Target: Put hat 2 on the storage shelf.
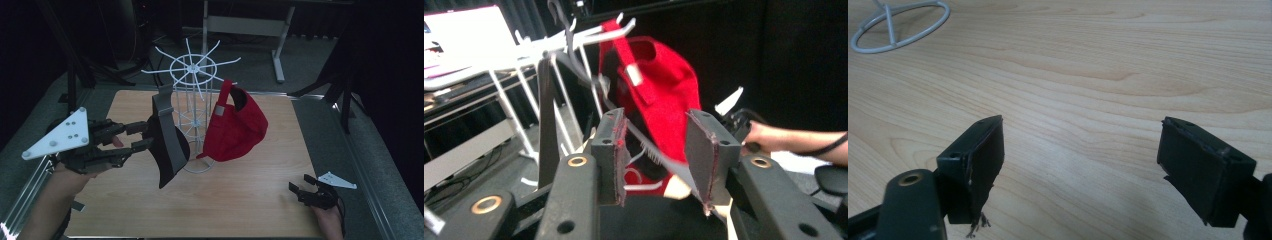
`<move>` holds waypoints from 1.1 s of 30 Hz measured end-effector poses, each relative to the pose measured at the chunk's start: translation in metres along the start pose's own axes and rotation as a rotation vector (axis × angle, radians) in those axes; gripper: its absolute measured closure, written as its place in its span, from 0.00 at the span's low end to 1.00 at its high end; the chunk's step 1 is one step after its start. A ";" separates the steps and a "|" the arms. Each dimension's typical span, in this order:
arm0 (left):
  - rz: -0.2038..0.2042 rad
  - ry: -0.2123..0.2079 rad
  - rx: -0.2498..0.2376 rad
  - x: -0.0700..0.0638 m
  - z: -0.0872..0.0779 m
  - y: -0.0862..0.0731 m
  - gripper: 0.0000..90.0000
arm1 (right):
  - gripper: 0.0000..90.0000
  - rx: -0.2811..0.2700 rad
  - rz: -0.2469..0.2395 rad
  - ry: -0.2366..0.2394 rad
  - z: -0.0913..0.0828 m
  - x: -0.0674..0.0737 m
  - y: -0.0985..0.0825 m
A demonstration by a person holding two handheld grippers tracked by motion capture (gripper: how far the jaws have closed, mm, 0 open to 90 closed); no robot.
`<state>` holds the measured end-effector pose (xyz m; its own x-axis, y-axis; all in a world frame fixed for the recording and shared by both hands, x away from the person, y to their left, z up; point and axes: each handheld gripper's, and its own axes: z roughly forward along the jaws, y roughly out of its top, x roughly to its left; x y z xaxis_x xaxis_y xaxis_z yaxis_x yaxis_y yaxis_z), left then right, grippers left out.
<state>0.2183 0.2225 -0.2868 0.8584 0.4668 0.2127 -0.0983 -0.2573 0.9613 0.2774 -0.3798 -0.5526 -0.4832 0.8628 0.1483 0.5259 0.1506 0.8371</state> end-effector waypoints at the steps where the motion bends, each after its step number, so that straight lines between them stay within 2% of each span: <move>1: -0.010 -0.001 0.000 0.001 -0.001 -0.005 0.67 | 0.21 -0.002 -0.002 0.001 0.000 0.000 0.000; 4: -0.049 0.000 0.002 0.004 -0.005 -0.022 0.67 | 0.21 -0.006 -0.002 0.000 0.000 0.000 0.000; 5: -0.049 0.000 0.002 0.004 -0.005 -0.022 0.67 | 0.21 -0.006 -0.002 0.000 0.000 0.000 0.000; 9: -0.090 0.004 0.018 0.005 -0.009 -0.045 0.67 | 0.21 -0.004 -0.004 -0.001 0.000 0.000 0.000; 12: -0.106 0.008 0.039 0.004 -0.010 -0.060 0.67 | 0.21 0.000 -0.008 -0.003 0.001 0.000 0.000; 19: -0.153 0.026 0.054 0.004 -0.013 -0.089 0.67 | 0.21 -0.001 -0.007 -0.005 0.001 0.000 0.000; 25: -0.176 0.030 0.050 0.004 -0.012 -0.114 0.67 | 0.21 0.001 -0.007 -0.005 0.001 0.000 0.000; 29: -0.188 0.033 0.071 0.003 -0.010 -0.129 0.68 | 0.21 0.001 -0.007 -0.005 0.001 0.000 0.000; 33: -0.223 0.030 0.076 0.001 -0.007 -0.147 0.68 | 0.21 -0.001 -0.007 -0.006 0.001 0.000 0.000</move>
<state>0.2297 0.2669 -0.4268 0.8390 0.5441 0.0025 0.1316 -0.2073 0.9694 0.2778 -0.3792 -0.5530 -0.4833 0.8643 0.1392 0.5218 0.1567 0.8385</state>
